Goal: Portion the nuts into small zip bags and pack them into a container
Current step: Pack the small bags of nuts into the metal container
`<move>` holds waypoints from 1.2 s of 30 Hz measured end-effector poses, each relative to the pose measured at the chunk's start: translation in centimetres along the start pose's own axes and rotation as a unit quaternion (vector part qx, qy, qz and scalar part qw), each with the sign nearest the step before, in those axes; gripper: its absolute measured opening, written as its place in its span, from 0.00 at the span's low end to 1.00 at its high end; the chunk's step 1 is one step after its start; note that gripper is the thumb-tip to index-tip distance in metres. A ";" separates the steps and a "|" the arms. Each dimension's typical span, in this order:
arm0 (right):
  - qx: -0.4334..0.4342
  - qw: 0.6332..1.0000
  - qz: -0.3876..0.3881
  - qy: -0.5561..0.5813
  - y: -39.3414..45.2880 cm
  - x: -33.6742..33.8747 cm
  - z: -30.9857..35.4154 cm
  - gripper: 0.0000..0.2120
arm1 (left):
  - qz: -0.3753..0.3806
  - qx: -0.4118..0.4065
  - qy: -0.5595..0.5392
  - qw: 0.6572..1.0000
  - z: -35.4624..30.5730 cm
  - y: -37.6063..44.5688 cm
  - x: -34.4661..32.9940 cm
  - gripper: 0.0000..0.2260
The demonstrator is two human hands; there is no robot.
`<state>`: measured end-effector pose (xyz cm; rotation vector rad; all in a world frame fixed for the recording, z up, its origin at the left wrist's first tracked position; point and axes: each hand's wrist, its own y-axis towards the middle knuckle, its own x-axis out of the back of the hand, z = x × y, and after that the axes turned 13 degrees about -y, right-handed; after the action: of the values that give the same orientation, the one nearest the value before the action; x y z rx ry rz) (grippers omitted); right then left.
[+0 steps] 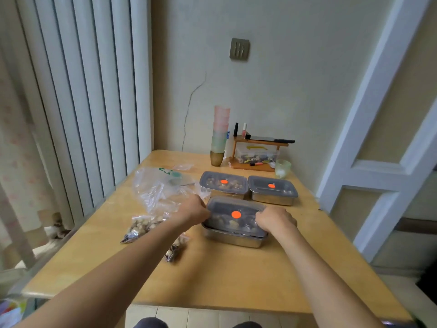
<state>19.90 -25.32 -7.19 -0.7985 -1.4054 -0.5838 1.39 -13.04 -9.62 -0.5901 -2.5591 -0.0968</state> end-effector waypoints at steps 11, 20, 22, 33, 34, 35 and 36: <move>0.041 0.998 -0.011 -0.051 1.0 0.2 0.2 0.24 | 0.016 -0.153 0.124 0.980 -0.9 2.0 -2.3 0.26; 0.224 0.965 -0.101 0.090 1.5 -4.3 1.7 0.21 | 0.033 -0.204 0.222 0.953 0.3 2.8 -5.9 0.20; 0.220 0.965 -0.108 0.093 1.7 -4.9 1.9 0.21 | -0.010 -0.225 0.225 0.948 0.7 2.4 -6.6 0.19; 0.223 0.973 -0.058 0.030 1.9 -5.0 1.9 0.25 | 0.054 -0.160 0.311 0.935 0.6 2.5 -7.1 0.27; 0.220 0.975 -0.040 0.022 1.9 -4.9 2.0 0.25 | 0.074 -0.150 0.330 0.929 0.5 2.5 -7.0 0.29; 0.218 0.976 -0.022 0.013 1.8 -4.7 2.1 0.25 | 0.089 -0.143 0.344 0.924 0.4 2.6 -6.9 0.30; 0.218 0.976 -0.008 0.005 1.8 -4.5 2.1 0.25 | 0.100 -0.138 0.353 0.920 0.3 2.6 -6.8 0.30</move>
<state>19.47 -22.99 -11.91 -0.4306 -1.4619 -0.2729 7.64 -13.34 -13.35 -0.7524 -1.7827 -0.5091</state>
